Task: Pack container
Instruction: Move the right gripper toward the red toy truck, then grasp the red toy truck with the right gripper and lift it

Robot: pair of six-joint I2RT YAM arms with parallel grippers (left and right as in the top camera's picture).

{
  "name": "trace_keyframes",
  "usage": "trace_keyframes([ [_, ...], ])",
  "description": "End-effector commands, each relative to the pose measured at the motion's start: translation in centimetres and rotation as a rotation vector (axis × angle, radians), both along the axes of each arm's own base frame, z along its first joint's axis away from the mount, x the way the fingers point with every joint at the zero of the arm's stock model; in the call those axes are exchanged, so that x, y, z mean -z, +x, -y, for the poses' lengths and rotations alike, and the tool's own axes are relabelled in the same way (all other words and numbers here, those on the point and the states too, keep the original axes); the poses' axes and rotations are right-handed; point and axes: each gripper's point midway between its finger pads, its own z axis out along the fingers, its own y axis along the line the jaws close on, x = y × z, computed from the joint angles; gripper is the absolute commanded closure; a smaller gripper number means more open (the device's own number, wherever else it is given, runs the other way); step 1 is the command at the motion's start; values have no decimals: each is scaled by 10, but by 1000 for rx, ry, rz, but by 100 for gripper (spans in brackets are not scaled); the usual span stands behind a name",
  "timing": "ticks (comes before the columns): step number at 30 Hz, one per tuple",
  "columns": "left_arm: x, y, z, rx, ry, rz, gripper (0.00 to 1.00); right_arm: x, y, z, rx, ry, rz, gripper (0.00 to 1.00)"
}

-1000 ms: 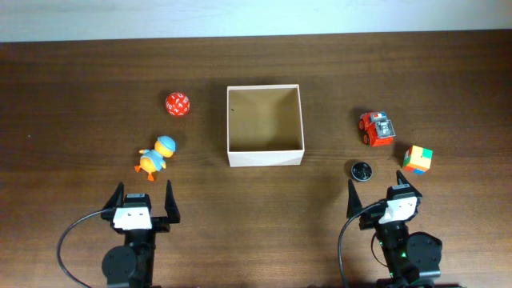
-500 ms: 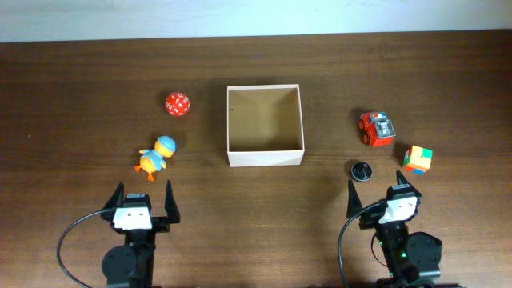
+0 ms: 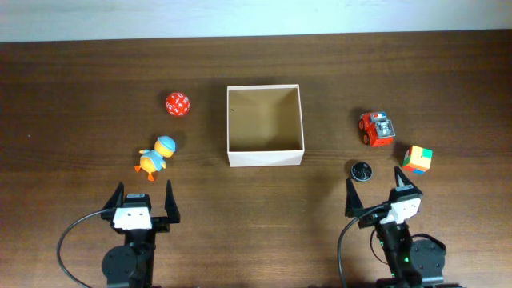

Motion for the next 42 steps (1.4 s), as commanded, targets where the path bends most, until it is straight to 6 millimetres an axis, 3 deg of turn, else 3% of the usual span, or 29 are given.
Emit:
trace_keyframes([
  [1,1,0,-2,-7,16,-1,1,-22,-7,-14,-90,58,39,1],
  [9,1,0,-2,-7,16,-1,1,-68,-16,-6,-42,52,-70,1],
  [14,1,0,-2,-7,16,-1,1,-94,-1,2,15,45,-269,1],
  [20,1,0,-2,-7,16,-1,1,-119,46,-1,12,37,-641,1],
  [25,1,0,-2,-7,16,-1,1,-130,98,8,72,4,-800,1],
  [29,1,0,-2,-7,16,-1,1,-114,134,18,19,-205,-867,1],
  [33,1,0,-2,-7,16,-1,1,-78,154,40,42,-306,-958,1],
  [35,1,0,-2,-7,16,-1,1,-54,161,67,120,-318,-1035,1],
  [37,1,0,-2,-7,16,-1,1,-40,162,80,142,-281,-1083,1],
  [42,1,0,-2,-7,16,-1,1,3,159,97,109,-177,-1221,1],
])
